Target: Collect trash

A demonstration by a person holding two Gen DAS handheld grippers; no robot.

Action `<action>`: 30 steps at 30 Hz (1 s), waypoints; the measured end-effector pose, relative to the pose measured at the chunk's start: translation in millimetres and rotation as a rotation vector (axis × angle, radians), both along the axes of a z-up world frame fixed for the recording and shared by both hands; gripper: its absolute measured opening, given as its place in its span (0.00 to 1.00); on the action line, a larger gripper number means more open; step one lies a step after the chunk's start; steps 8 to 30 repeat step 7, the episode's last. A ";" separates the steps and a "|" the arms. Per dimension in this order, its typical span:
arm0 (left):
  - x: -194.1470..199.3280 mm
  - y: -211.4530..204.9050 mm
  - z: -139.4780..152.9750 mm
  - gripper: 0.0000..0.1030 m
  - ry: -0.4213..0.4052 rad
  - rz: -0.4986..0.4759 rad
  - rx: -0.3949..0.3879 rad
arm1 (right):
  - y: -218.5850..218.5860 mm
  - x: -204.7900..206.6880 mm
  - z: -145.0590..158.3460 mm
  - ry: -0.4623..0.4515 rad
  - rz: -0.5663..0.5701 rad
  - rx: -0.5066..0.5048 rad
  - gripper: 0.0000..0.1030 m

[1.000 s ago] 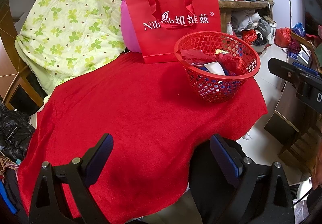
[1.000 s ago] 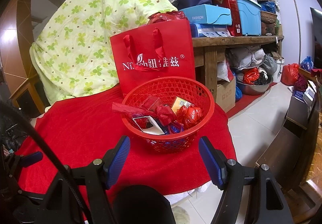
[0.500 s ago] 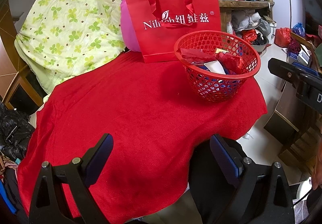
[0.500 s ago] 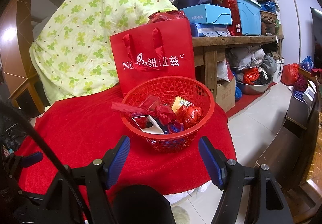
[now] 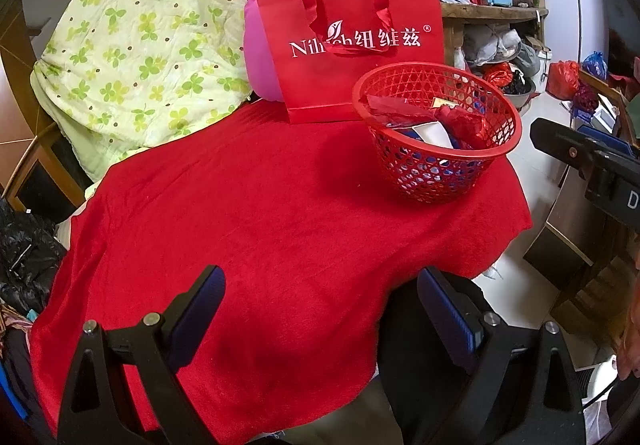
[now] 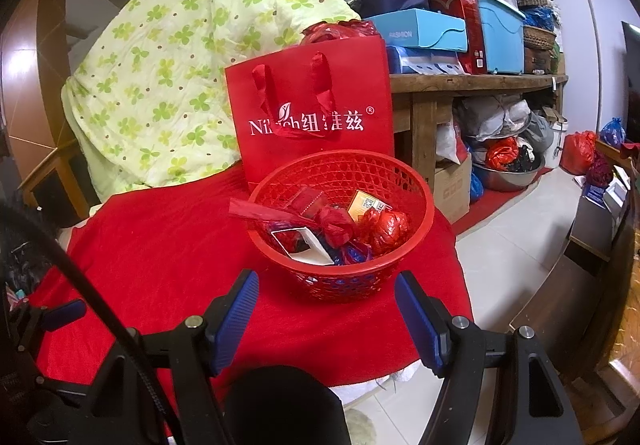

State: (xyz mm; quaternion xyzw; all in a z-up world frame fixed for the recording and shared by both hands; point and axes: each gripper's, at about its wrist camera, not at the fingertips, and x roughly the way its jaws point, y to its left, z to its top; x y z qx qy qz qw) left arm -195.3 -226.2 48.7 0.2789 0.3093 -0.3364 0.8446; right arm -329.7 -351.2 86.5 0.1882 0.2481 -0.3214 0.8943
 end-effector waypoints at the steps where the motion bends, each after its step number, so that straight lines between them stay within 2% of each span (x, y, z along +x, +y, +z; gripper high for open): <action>1: 0.7 0.5 0.0 0.94 0.001 0.000 -0.003 | 0.2 1.4 0.3 0.001 0.001 -0.001 0.72; 7: 11.2 11.6 3.3 0.94 0.011 0.013 -0.041 | 7.1 12.6 3.4 0.016 0.016 -0.015 0.72; 30: 11.2 11.6 3.3 0.94 0.011 0.013 -0.041 | 7.1 12.6 3.4 0.016 0.016 -0.015 0.72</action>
